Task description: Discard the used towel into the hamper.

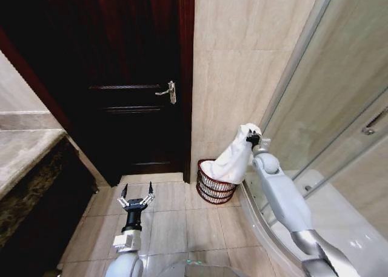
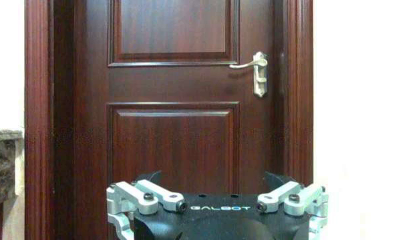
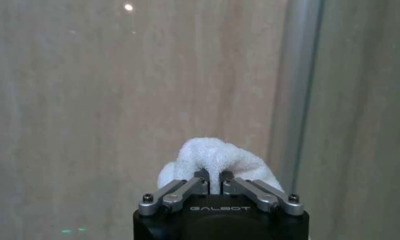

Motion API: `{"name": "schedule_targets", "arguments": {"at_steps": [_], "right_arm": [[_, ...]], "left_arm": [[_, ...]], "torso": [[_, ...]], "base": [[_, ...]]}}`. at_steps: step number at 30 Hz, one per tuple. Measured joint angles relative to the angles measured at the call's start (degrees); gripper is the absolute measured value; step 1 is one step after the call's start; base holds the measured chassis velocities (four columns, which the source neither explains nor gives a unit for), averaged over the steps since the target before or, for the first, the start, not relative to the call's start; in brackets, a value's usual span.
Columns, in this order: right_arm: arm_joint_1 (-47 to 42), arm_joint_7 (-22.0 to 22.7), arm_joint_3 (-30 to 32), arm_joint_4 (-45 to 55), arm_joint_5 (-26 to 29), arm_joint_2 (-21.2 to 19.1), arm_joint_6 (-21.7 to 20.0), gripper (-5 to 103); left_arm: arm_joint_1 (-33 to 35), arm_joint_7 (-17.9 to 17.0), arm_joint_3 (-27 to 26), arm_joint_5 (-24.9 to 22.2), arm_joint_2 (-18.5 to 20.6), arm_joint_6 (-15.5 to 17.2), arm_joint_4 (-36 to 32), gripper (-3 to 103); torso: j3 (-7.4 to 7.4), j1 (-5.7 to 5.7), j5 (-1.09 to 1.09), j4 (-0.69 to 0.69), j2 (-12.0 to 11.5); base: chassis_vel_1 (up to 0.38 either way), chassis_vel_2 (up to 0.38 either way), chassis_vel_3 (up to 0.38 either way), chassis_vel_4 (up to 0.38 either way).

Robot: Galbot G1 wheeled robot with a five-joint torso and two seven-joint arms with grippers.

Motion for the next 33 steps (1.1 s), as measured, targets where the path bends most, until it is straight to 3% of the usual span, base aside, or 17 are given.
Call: {"name": "schedule_targets", "arguments": {"at_steps": [13, 18, 28, 33], "right_arm": [[-1.6, 0.1, -4.6, -0.5, 2.4, 6.8, 2.9, 7], [-6.1, 0.9, -1.9, -0.3, 5.9, 6.3, -0.3, 7], [-10.1, -0.6, 3.4, -4.7, 6.0, 5.6, -4.2, 7], [-10.1, -1.8, 4.3, -5.5, 7.7, 5.3, -11.1, 7]], "left_arm": [[0.5, 0.0, 0.0, 0.8, -0.5, -1.0, -0.3, 100], [0.2, 0.5, 0.1, 0.8, -0.4, -0.5, -1.0, 100], [0.0, 1.0, 0.4, 0.7, -0.1, -0.8, -0.2, 100], [0.0, 1.1, 0.6, 0.9, 0.0, -0.8, -0.3, 100]], "torso": [[0.00, 0.00, 0.00, 0.05, 0.0], [0.00, 0.00, 0.00, 0.02, 0.0], [0.00, 0.00, 0.00, 0.00, 0.0], [0.00, 0.00, 0.00, 0.02, 0.0]], "base": [[0.000, 0.000, 0.000, 0.000], [0.000, 0.000, 0.000, 0.000], [0.000, 0.000, 0.000, 0.000], [0.000, 0.000, 0.000, 0.000]]}}
